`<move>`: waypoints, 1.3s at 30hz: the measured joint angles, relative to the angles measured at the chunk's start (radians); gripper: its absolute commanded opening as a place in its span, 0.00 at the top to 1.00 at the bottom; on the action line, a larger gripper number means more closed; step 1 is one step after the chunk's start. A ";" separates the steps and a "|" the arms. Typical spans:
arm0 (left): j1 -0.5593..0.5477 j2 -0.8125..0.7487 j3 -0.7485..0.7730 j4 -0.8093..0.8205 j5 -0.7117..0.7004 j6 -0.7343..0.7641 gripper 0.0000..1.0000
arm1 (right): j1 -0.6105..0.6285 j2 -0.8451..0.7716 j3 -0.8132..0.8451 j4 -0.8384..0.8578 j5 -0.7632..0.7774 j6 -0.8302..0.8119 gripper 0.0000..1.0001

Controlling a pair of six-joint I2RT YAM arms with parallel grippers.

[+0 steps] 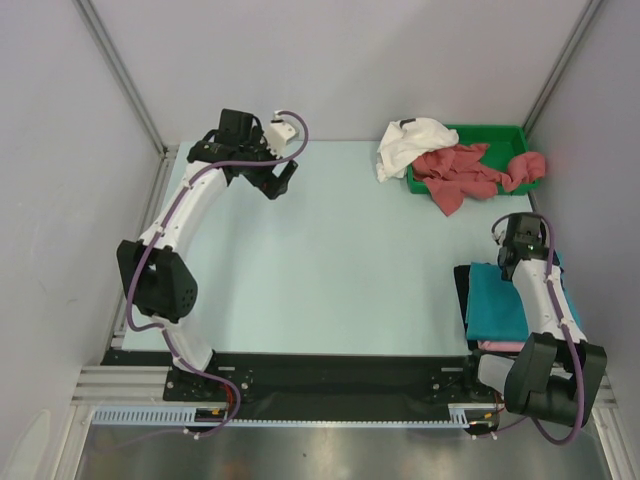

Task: Fold and stack the t-shirts
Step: Neatly place the folded tshirt to the corner

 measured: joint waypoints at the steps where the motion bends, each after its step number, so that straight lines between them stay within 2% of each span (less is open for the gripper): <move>1: 0.002 0.003 0.000 0.000 0.000 0.000 0.00 | -0.003 0.007 0.000 0.013 0.001 -0.006 0.98; 4: 0.008 0.007 0.000 0.000 0.000 0.000 0.00 | -0.008 0.021 -0.004 0.046 0.001 -0.022 0.97; 6: 0.012 0.009 0.000 0.000 0.000 0.000 0.00 | -0.011 0.028 -0.011 0.066 0.003 -0.030 0.84; 7: 0.013 0.009 0.000 0.000 0.000 0.000 0.00 | -0.014 0.033 -0.016 0.078 0.005 -0.034 0.67; 10: 0.018 0.012 0.000 -0.001 0.001 0.000 0.00 | -0.031 0.048 -0.024 0.128 0.021 -0.057 0.43; 13: 0.021 0.013 0.000 -0.001 0.001 0.001 0.00 | -0.052 0.058 -0.024 0.194 0.053 -0.074 0.35; 18: 0.024 0.013 0.000 -0.002 0.001 0.001 0.00 | -0.066 0.056 0.023 0.236 0.064 -0.049 0.32; 22: 0.027 0.013 0.000 -0.003 0.000 0.001 0.00 | -0.067 0.016 0.098 0.191 -0.012 0.055 0.32; 26: 0.031 0.013 0.000 -0.007 0.000 0.004 0.00 | -0.084 -0.018 0.103 0.185 -0.072 0.137 0.32; 32: 0.051 0.009 0.000 -0.031 0.000 0.017 0.00 | -0.105 0.081 0.066 0.241 -0.088 0.212 0.32; 35: 0.074 -0.003 0.000 -0.048 0.014 0.016 0.00 | -0.101 0.144 0.109 0.237 -0.108 0.294 0.27; 39: 0.144 -0.053 -0.022 -0.054 0.071 -0.018 0.00 | -0.070 0.163 0.251 0.227 -0.177 0.479 0.06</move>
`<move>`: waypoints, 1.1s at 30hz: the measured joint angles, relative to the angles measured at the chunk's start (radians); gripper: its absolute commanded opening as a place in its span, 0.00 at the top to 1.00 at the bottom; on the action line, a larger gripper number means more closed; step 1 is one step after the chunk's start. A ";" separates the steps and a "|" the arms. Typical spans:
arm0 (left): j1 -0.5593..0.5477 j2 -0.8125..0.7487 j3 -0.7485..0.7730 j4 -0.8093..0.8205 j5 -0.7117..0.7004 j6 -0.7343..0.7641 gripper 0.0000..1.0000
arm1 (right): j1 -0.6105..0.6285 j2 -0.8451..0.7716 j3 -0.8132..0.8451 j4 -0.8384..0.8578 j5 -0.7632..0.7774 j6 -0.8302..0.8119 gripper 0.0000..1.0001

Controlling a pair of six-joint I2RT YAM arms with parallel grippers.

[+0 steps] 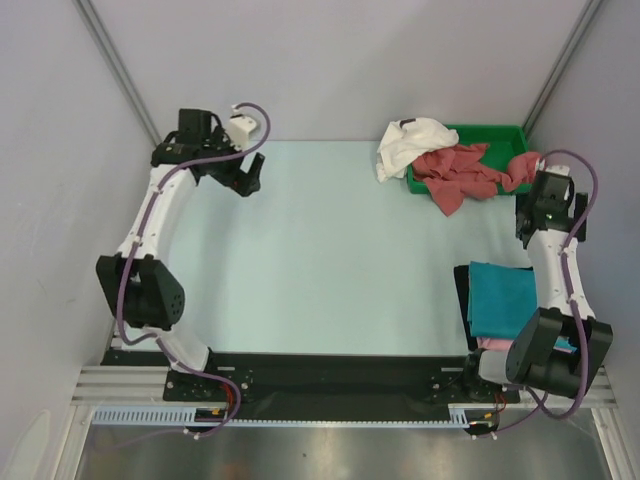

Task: Fold and stack the t-shirts
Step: Neatly place the folded tshirt to the corner

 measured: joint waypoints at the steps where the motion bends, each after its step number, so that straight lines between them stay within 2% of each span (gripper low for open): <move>1: 0.019 -0.018 -0.014 0.006 0.010 -0.017 0.00 | 0.013 -0.010 0.028 0.002 -0.023 0.041 0.04; 4: 0.099 -0.100 -0.081 0.034 0.039 -0.087 0.00 | 0.074 -0.083 0.040 0.029 -0.096 0.153 0.00; 8: 0.182 -0.229 -0.208 0.076 0.034 -0.158 0.00 | 0.180 -0.236 -0.055 0.090 -0.222 0.261 0.00; 16: 0.181 -0.495 -0.514 0.123 -0.039 -0.179 0.00 | 0.355 -0.445 -0.304 0.211 -0.439 0.381 0.00; 25: 0.181 -0.679 -0.763 0.142 -0.126 -0.182 0.00 | 0.430 -0.526 -0.466 0.281 -0.509 0.462 0.00; 33: 0.181 -0.731 -0.837 0.176 -0.164 -0.180 0.00 | 0.431 -0.535 -0.485 0.316 -0.513 0.470 0.00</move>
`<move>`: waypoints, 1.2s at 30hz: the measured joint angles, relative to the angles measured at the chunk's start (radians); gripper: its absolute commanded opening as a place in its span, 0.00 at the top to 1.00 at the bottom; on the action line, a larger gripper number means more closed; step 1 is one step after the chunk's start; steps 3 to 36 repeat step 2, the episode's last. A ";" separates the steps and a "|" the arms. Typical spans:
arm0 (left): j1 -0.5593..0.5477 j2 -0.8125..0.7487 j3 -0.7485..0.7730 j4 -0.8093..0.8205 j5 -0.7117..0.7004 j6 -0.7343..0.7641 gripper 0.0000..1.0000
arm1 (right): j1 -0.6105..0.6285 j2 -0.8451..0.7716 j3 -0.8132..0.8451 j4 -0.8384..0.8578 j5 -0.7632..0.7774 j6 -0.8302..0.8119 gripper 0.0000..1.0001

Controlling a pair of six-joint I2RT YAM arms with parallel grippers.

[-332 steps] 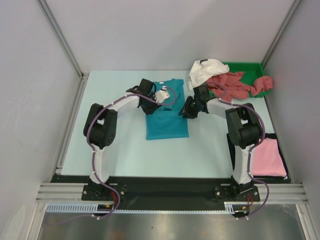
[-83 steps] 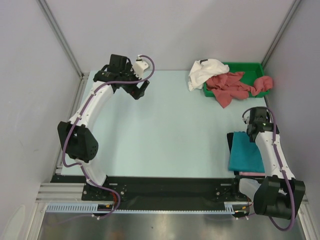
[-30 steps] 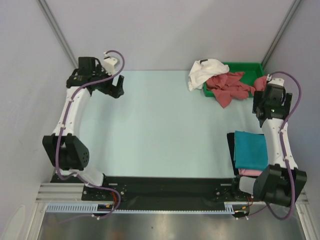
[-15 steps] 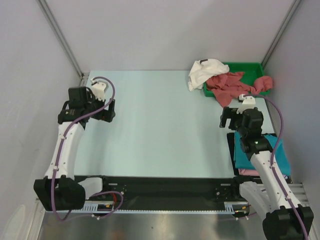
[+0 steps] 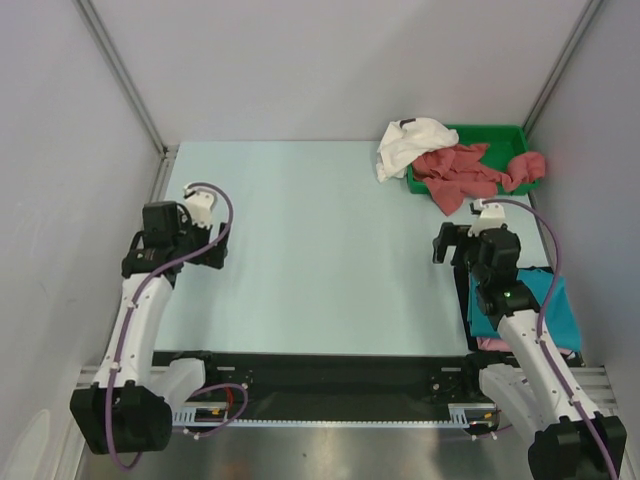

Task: Fold and stack the t-shirts
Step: Neatly place the folded tshirt to the corner

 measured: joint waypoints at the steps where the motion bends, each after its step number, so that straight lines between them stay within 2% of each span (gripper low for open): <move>1: 0.000 0.000 -0.003 0.003 0.000 0.000 0.00 | 0.000 0.000 0.000 0.003 0.000 0.000 0.00; 36: 0.000 0.000 -0.006 0.005 0.000 0.000 0.00 | 0.000 0.000 0.000 0.005 0.000 0.000 0.00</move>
